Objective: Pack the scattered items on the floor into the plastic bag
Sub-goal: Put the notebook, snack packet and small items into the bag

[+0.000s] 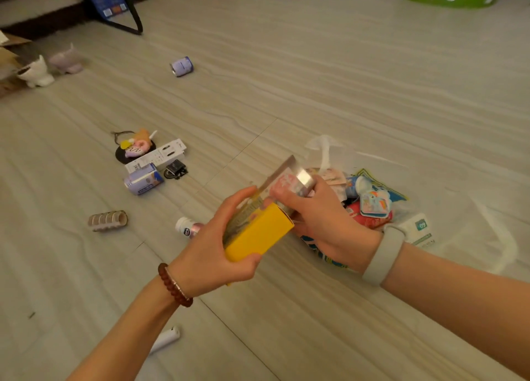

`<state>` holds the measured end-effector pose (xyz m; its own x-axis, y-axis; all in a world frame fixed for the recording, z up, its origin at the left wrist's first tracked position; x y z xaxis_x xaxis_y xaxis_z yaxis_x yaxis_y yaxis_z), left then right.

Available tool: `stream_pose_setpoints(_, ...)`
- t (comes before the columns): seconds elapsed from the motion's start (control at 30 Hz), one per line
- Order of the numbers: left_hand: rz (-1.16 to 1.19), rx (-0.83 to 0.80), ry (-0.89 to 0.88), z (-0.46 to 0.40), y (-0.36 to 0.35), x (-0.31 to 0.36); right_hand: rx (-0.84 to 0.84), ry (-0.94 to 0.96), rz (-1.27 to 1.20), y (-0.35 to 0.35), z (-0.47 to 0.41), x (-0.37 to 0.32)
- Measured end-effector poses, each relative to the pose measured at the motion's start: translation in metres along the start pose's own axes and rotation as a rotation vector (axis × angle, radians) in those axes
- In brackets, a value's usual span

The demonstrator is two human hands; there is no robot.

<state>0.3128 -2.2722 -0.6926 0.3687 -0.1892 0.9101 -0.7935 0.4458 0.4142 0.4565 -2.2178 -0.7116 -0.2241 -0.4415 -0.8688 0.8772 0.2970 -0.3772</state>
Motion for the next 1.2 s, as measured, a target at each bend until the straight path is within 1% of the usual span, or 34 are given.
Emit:
stream_pose_setpoints(0.1,-0.276,0.173,-0.035,0.003,0.007,-0.01,0.132,0.048,-0.002,0.0,-0.004,0.007)
stream_pose_setpoints(0.17,-0.426,0.24,-0.002,0.003,0.006,-0.017,0.144,0.084,0.043,-0.004,-0.007,0.007)
stream_pose_setpoints(0.27,-0.554,0.334,0.088,0.0,0.001,-0.027,0.114,0.114,0.081,-0.009,-0.011,0.006)
stream_pose_setpoints(0.33,-0.549,0.368,0.147,0.0,-0.001,-0.027,0.075,0.139,0.183,-0.01,-0.01,0.003)
stream_pose_setpoints(0.43,-0.43,0.37,0.133,0.003,0.0,-0.024,0.068,0.245,0.522,-0.002,-0.003,-0.016)
stream_pose_setpoints(0.5,-0.344,0.405,0.136,0.002,0.003,-0.022,0.021,0.301,0.684,0.01,0.002,-0.036)
stream_pose_setpoints(0.57,-0.274,0.48,0.1,-0.001,0.006,-0.016,-0.018,0.357,0.766,0.028,0.009,-0.059)
stream_pose_setpoints(0.63,-0.227,0.542,0.033,-0.009,0.005,-0.008,0.041,0.407,0.785,0.056,0.017,-0.079)
stream_pose_setpoints(0.7,-0.207,0.564,-0.001,-0.02,0.003,-0.001,0.129,0.423,0.729,0.089,0.025,-0.092)
stream_pose_setpoints(0.8,-0.237,0.524,0.001,-0.046,-0.004,0.004,0.267,0.412,0.497,0.136,0.04,-0.103)
stream_pose_setpoints(0.9,-0.255,0.427,0.045,-0.071,-0.014,0.003,0.408,0.427,0.333,0.171,0.058,-0.106)
stream_pose_setpoints(1.0,-0.245,0.277,0.037,-0.088,-0.028,-0.001,0.529,0.487,0.336,0.191,0.071,-0.11)
stream_pose_setpoints(1.1,-0.226,0.1,-0.038,-0.097,-0.041,0.002,0.62,0.54,0.339,0.199,0.077,-0.115)
stream_pose_setpoints(1.2,-0.314,-0.048,-0.076,-0.103,-0.054,0.003,0.618,0.534,0.523,0.19,0.075,-0.111)
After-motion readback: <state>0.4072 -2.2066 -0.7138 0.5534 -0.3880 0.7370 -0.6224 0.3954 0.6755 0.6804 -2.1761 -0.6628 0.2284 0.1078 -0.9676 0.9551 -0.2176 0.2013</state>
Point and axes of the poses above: each hand's wrist, its own z-axis away from the middle knuckle, its own y-axis out of the back of the hand, x = y × z, the point moved 4 cm from there along -z, towards the middle knuckle, and after that the axes turned 12 degrees about -x, right-handed, at the moved point
